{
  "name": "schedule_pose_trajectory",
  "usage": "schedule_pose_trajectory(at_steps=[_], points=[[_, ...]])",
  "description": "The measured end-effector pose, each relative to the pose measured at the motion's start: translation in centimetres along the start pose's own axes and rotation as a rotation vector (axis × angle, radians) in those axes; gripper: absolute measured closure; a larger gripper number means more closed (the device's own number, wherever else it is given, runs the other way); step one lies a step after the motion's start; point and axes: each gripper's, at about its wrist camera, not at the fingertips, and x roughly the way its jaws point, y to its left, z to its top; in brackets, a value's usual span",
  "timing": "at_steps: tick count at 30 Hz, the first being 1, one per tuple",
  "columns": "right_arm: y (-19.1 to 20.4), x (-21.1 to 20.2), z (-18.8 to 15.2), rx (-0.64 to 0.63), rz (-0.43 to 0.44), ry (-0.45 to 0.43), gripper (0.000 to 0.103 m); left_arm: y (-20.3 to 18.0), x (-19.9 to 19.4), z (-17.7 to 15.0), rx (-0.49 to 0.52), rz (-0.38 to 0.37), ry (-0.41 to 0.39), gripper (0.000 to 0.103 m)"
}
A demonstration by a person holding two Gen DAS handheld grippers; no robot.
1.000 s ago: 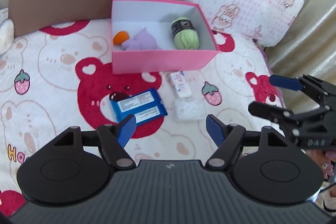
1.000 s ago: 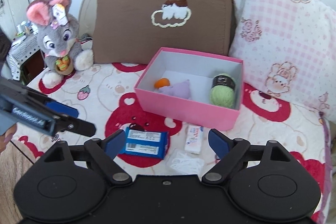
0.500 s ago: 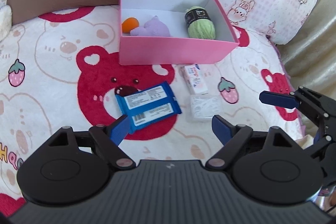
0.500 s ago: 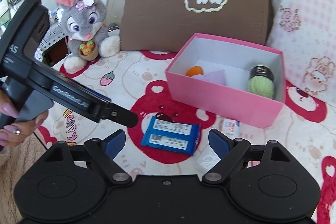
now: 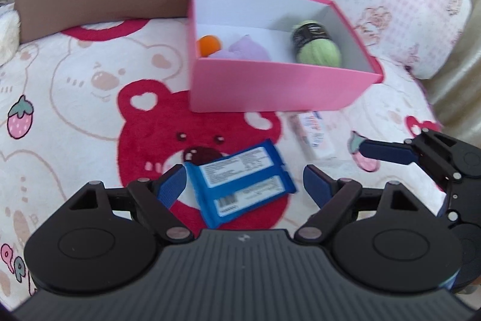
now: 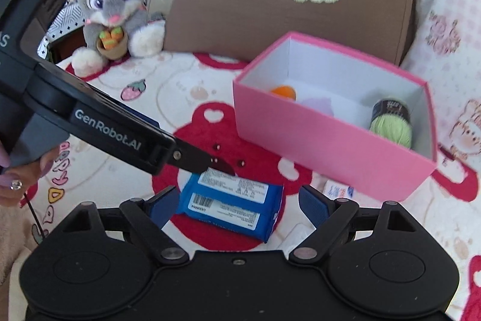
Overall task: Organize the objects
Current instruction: 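Lower the left tool onto the blue wet-wipe pack and close on it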
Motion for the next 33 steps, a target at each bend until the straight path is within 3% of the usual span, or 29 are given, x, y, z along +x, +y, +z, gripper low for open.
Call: schedule_pose_trajectory(at_steps=[3, 9, 11, 13, 17, 22, 29, 33], points=[[-0.8, 1.8, 0.3, 0.034, 0.024, 0.030, 0.014, 1.0, 1.3, 0.1, -0.011, 0.022, 0.039, 0.018], [-2.1, 5.6, 1.1, 0.047, 0.026, 0.105, 0.014, 2.2, 3.1, 0.1, -0.032, 0.051, 0.044, 0.019], [-2.5, 6.7, 1.0, 0.067, 0.043, 0.117, 0.014, 2.6, 4.0, 0.2, -0.049, 0.050, 0.087, 0.019], [-3.2, 7.8, 0.7, 0.139, 0.036, 0.119, 0.014, 3.3, 4.6, 0.2, -0.093, 0.029, 0.136, 0.021], [-4.2, 9.6, -0.7, 0.297, 0.077, 0.116, 0.014, 4.7, 4.6, 0.1, -0.153, 0.031, 0.131, 0.021], [-4.2, 11.1, -1.2, 0.212, 0.042, 0.160, 0.014, 5.5, 5.6, 0.2, -0.181, 0.027, 0.132, 0.022], [-5.3, 11.6, -2.4, 0.353, 0.123, 0.187, 0.014, 4.7, 8.2, -0.6, -0.162, 0.060, 0.150, 0.026], [-4.0, 12.1, -2.5, 0.261, 0.091, 0.199, 0.014, 4.3, 9.4, -0.7, -0.184, 0.063, 0.168, 0.033]])
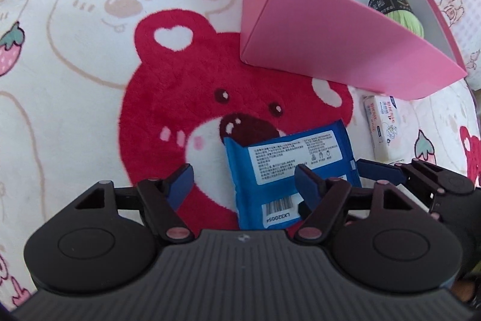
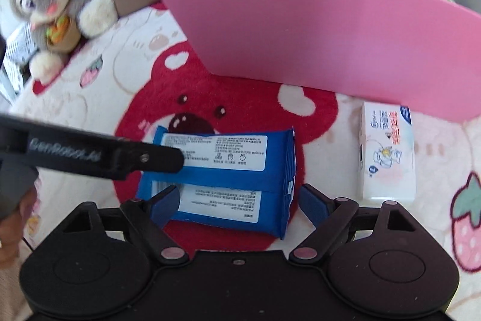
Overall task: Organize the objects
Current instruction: 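Lower the left tool onto the blue wet-wipe pack and close on it, then lift the wet-wipe pack with the left tool and carry it over the pink box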
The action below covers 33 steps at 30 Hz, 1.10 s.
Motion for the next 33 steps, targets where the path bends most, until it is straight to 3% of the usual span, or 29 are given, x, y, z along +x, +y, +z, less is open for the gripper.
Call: schedule_pose_trajectory(at_steps=[3, 5, 6, 7, 11, 14, 16, 22, 25, 33], points=[[-0.1, 0.1, 0.1, 0.005, -0.001, -0.004, 0.014, 0.8, 0.4, 0.0, -0.079, -0.043, 0.029, 0.033], [-0.5, -0.1, 0.1, 0.027, 0.003, -0.011, 0.017, 1.1, 0.4, 0.0, -0.092, -0.032, 0.021, 0.035], [-0.6, -0.2, 0.1, 0.036, 0.005, -0.011, 0.022, 1.2, 0.4, -0.1, -0.098, -0.028, 0.019, 0.040], [-0.8, -0.2, 0.0, 0.049, 0.012, -0.003, 0.041, 1.4, 0.4, -0.2, -0.108, -0.031, 0.021, 0.040], [-1.7, -0.6, -0.5, 0.113, 0.033, 0.000, 0.054, 1.9, 0.5, -0.2, -0.158, -0.045, 0.024, 0.042], [-1.8, -0.6, -0.6, 0.117, 0.034, -0.004, 0.057, 1.6, 0.7, -0.4, -0.158, -0.053, 0.011, 0.053], [-1.6, -0.4, -0.6, 0.108, 0.025, -0.004, 0.057, 1.0, 0.8, -0.6, -0.137, -0.073, 0.022, 0.070], [-1.6, -0.4, -1.0, 0.120, 0.012, -0.024, 0.060, -1.3, 0.9, -0.8, -0.006, -0.017, 0.008, 0.071], [-1.1, -0.5, -1.1, 0.094, -0.015, -0.027, 0.060, -1.6, 1.0, -0.7, -0.006, -0.016, 0.005, 0.071], [-1.2, -0.9, -1.0, 0.073, 0.014, -0.025, 0.059, -0.8, 0.7, -0.4, -0.022, -0.057, 0.025, 0.071]])
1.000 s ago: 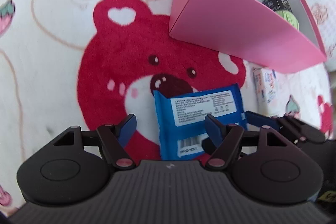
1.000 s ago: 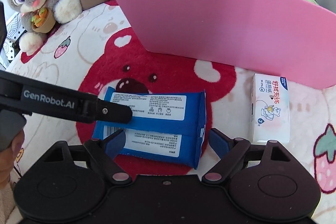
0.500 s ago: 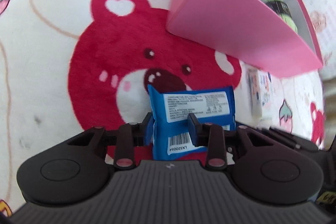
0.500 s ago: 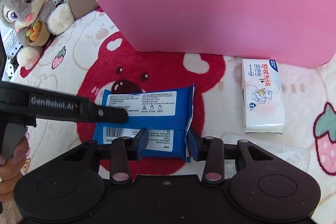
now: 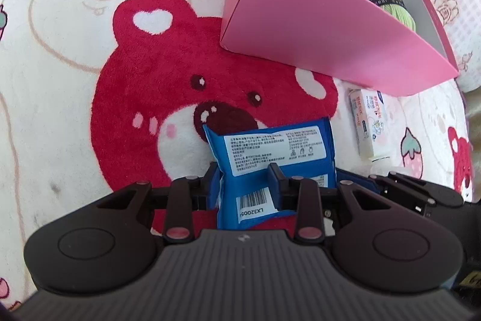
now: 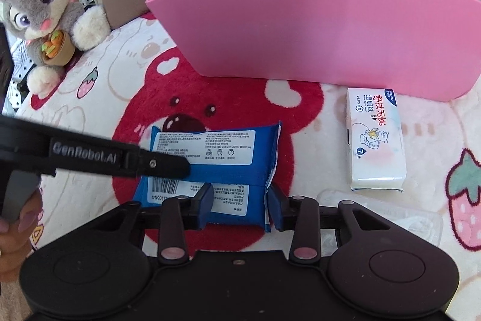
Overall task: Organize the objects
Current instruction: 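Lift the wet-wipe pack with the left tool and carry it over the pink box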
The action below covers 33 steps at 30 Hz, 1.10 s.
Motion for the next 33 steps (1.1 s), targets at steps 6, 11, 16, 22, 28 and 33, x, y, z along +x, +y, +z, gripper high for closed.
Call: schedule_pose_trajectory(at_steps=[6, 11, 16, 22, 28, 33], points=[[0.3, -0.7, -0.5, -0.005, -0.017, -0.005, 0.059, -0.2, -0.4, -0.7, 0.044, -0.043, 0.009, 0.071], [0.1, -0.7, -0.6, -0.002, -0.004, -0.007, 0.059, 0.3, -0.8, -1.1, 0.023, -0.072, -0.002, 0.071], [0.5, -1.1, -0.2, -0.017, -0.003, -0.014, 0.059, -0.3, -2.1, -1.1, 0.036, -0.067, -0.050, 0.071], [1.2, -2.0, -0.1, -0.023, -0.010, -0.014, 0.058, -0.4, -3.2, -1.5, -0.006, -0.069, -0.074, 0.071], [2.0, -4.3, -1.0, -0.013, -0.032, -0.025, 0.054, -1.8, -5.0, -2.4, 0.022, -0.085, -0.088, 0.071], [2.4, -6.7, -0.7, -0.024, -0.032, -0.033, 0.054, -2.6, -7.3, -2.4, 0.064, -0.117, -0.087, 0.071]])
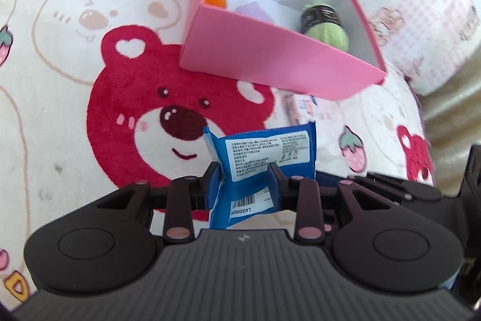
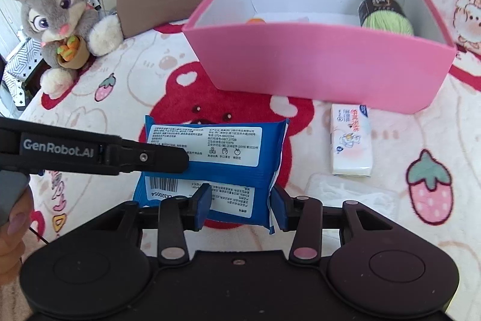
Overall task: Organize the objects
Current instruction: 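Lift the wet-wipe pack with the left tool and carry it over the pink box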
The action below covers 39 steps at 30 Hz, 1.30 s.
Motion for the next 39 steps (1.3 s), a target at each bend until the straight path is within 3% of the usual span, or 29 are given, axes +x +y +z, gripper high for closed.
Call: schedule_pose_trajectory(at_steps=[9, 20, 23, 31, 39], points=[[1.8, -5.2, 0.2, -0.068, -0.040, -0.068, 0.050, -2.3, -4.3, 0.2, 0.031, -0.062, -0.015, 0.071], [2.5, -11.3, 3.1, -0.098, -0.068, -0.188, 0.046, -6.0, -9.9, 2.1, 0.119, -0.130, -0.156, 0.069], [2.4, -11.6, 4.0, -0.085, -0.082, -0.255, 0.044, -7.3, -10.0, 3.4, 0.150, -0.101, -0.200, 0.066], [1.1, -11.3, 7.5, -0.066, -0.096, -0.303, 0.044, -8.5, -8.9, 8.4, 0.156, -0.087, -0.227, 0.066], [-0.1, -9.4, 11.1, -0.072, -0.146, -0.357, 0.048, -9.6, -6.7, 12.5, 0.172, -0.042, -0.313, 0.066]])
